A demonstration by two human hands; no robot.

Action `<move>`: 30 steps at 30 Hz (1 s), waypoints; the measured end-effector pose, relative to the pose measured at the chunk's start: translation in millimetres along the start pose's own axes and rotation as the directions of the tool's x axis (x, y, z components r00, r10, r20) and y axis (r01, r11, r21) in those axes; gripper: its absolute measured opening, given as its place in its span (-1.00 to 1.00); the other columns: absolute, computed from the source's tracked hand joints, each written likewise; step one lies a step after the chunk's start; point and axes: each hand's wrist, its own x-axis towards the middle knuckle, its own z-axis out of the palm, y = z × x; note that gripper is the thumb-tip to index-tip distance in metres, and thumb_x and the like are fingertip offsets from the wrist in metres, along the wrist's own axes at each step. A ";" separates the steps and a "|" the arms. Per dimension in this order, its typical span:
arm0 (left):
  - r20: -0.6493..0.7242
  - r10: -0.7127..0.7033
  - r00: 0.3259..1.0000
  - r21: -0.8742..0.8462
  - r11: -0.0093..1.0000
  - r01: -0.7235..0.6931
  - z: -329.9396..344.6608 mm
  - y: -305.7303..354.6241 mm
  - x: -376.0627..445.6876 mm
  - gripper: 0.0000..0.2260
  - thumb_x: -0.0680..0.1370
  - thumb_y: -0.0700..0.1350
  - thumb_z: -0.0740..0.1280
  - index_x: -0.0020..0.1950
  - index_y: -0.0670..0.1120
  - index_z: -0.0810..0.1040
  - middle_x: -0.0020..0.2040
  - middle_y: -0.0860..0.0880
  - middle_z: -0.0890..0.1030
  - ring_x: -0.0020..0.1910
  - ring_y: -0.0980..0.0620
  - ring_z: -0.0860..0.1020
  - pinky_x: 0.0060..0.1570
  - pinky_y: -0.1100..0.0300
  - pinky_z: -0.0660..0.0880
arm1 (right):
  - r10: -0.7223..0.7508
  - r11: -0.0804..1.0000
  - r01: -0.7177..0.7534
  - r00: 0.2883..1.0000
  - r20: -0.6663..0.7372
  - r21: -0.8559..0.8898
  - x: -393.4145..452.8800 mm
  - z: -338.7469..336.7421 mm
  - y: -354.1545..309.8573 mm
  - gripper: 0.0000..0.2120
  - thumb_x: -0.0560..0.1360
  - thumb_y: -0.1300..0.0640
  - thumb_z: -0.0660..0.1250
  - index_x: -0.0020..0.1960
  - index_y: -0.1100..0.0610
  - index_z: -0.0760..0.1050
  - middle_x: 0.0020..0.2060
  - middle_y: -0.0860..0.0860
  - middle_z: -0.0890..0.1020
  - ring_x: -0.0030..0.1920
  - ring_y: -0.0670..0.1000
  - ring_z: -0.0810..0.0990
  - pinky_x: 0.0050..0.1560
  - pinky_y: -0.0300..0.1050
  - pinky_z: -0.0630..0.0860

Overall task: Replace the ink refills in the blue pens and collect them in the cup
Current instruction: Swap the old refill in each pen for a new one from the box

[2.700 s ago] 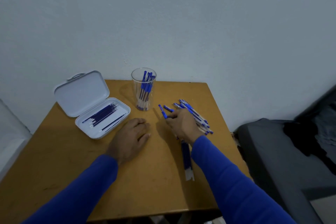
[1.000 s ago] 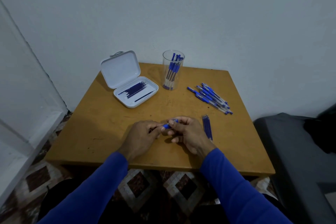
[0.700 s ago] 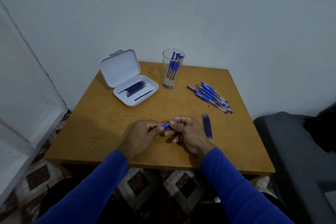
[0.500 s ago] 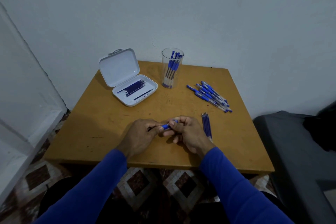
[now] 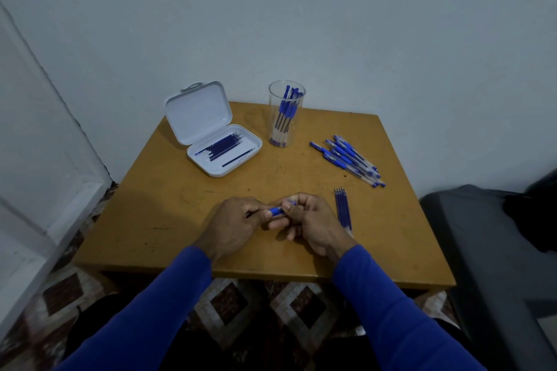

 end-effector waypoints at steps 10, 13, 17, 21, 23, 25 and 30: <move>0.021 -0.009 1.000 -0.034 0.999 0.010 -1.2 2.0 1.8 -0.85 0.62 -0.06 0.38 0.12 0.08 0.71 -0.16 0.26 0.64 -0.14 0.18 0.59 -0.12 0.28 0.47 | 0.007 0.999 -0.007 1.000 0.008 0.047 0.5 -0.9 0.4 -0.73 0.66 0.27 0.24 0.25 0.46 0.44 -0.04 0.32 0.68 -0.19 0.05 0.74 -0.43 -0.21 0.58; 0.019 -0.007 1.000 -0.038 0.999 0.008 -1.0 3.4 1.7 -0.85 0.62 -0.07 0.38 0.13 0.05 0.72 -0.17 0.28 0.63 -0.16 0.20 0.58 -0.13 0.32 0.44 | 0.007 0.999 -0.008 1.000 0.017 0.053 0.7 -1.1 0.4 -0.76 0.66 0.27 0.24 0.23 0.43 0.46 -0.06 0.31 0.69 -0.19 0.05 0.74 -0.43 -0.21 0.58; 0.025 -0.004 1.000 -0.056 0.998 0.005 -2.2 4.1 1.9 -0.85 0.62 -0.10 0.38 0.13 0.02 0.72 -0.22 0.30 0.61 -0.20 0.21 0.57 -0.17 0.36 0.43 | 0.008 0.998 -0.009 1.000 0.017 0.055 1.3 -1.3 0.9 -0.84 0.66 0.28 0.24 0.16 0.36 0.50 -0.08 0.30 0.70 -0.18 0.06 0.75 -0.44 -0.21 0.57; 0.033 -0.009 0.999 -0.060 0.998 0.011 -3.2 4.2 2.2 -0.86 0.62 -0.10 0.39 0.11 0.02 0.73 -0.22 0.26 0.62 -0.20 0.19 0.57 -0.16 0.31 0.45 | 0.015 0.998 -0.016 1.000 0.017 0.060 1.3 -1.5 0.6 -0.83 0.66 0.29 0.23 0.17 0.37 0.49 -0.08 0.29 0.70 -0.18 0.06 0.75 -0.43 -0.21 0.57; 0.026 -0.012 1.000 -0.054 0.998 0.014 -2.6 5.2 1.9 -0.86 0.61 -0.09 0.39 0.10 0.05 0.72 -0.21 0.27 0.62 -0.19 0.19 0.57 -0.15 0.29 0.45 | 0.013 0.998 -0.014 1.000 0.013 0.060 0.4 -0.7 -0.2 -0.79 0.66 0.28 0.23 0.21 0.41 0.47 -0.08 0.29 0.70 -0.19 0.05 0.74 -0.43 -0.21 0.58; 0.000 -0.029 1.000 -0.065 0.997 0.029 -1.6 5.7 1.5 -0.88 0.60 -0.05 0.40 0.08 0.11 0.71 -0.20 0.26 0.64 -0.17 0.19 0.59 -0.13 0.27 0.49 | -0.009 0.999 0.009 1.000 -0.015 0.044 -0.5 0.8 -0.1 -0.77 0.65 0.28 0.25 0.22 0.43 0.47 -0.09 0.28 0.70 -0.21 0.04 0.73 -0.43 -0.21 0.58; -0.034 -0.046 0.998 -0.031 0.999 0.045 -0.4 7.3 -0.3 -0.88 0.58 0.00 0.41 0.09 0.12 0.70 -0.23 0.27 0.65 -0.22 0.25 0.60 -0.19 0.38 0.44 | -0.058 0.998 0.058 0.991 -0.117 0.001 1.5 3.0 2.9 -0.79 0.59 0.29 0.34 0.17 0.39 0.54 -0.09 0.28 0.68 -0.21 0.05 0.67 -0.37 -0.17 0.64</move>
